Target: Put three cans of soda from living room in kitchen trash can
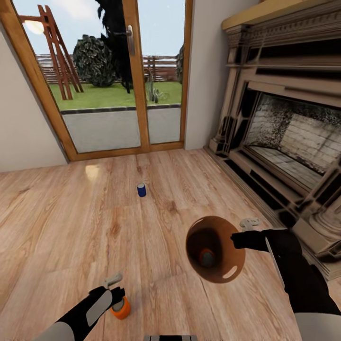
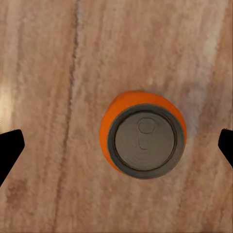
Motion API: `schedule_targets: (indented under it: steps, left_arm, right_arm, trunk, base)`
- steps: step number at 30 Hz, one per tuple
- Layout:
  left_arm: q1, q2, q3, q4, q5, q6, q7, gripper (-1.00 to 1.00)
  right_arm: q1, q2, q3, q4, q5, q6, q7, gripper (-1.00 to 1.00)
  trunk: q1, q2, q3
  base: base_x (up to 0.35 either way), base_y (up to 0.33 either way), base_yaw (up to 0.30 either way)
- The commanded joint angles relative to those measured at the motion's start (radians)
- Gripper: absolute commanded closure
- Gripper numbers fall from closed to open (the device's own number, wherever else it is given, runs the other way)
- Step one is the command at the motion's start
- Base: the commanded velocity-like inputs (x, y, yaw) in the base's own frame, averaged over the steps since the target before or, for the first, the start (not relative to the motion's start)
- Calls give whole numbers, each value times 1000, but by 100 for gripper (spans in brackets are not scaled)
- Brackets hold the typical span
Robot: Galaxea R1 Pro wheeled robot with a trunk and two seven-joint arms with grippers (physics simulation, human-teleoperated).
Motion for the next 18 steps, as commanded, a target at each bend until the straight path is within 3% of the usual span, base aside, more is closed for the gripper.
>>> schedule_targets:
  steps: [1, 11, 18]
  left_arm:
    - [-1, -1, 0, 1, -1, 0, 0, -100]
    - [-28, -39, -1, 2, -5, 1, 1, -100]
    - [-34, -39, -1, 2, -5, 2, 1, -100]
  right_arm:
    - [0, 0, 0, -1, -22, 4, 6, 100]
    - [2, 1, 0, -6, -22, 4, 6, 100]
    - [2, -1, -1, -7, -22, 4, 6, 100]
  trunk:
    - [0, 0, -4]
    - [5, -3, -43]
    - [8, -4, -70]
  base:
    - [0, 0, 0]
    - [0, 0, 0]
    - [0, 0, 0]
